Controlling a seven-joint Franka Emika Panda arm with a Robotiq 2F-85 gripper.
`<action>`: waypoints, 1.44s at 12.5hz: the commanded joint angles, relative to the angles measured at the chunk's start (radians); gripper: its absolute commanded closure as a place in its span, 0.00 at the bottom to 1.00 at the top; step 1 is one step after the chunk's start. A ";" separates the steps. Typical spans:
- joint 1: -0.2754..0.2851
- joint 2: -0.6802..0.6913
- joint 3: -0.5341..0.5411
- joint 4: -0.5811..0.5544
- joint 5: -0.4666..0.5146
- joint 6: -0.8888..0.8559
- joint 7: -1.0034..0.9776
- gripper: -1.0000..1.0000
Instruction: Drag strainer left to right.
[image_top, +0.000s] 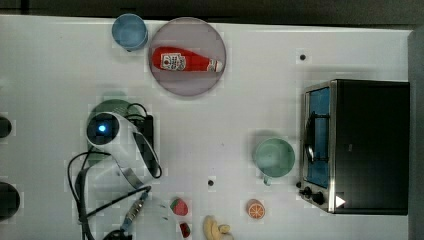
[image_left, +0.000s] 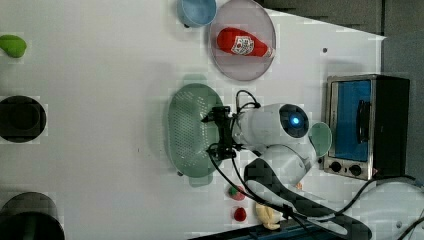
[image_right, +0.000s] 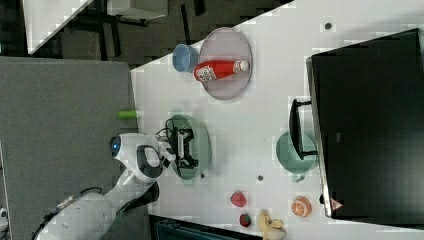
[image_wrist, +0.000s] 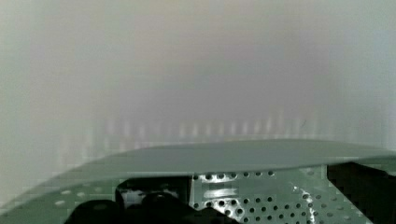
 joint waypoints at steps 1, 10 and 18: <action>-0.038 -0.063 -0.054 -0.028 0.015 0.013 -0.004 0.00; -0.082 -0.117 -0.219 -0.133 0.015 0.067 -0.225 0.00; -0.091 -0.121 -0.370 -0.160 0.015 0.096 -0.387 0.00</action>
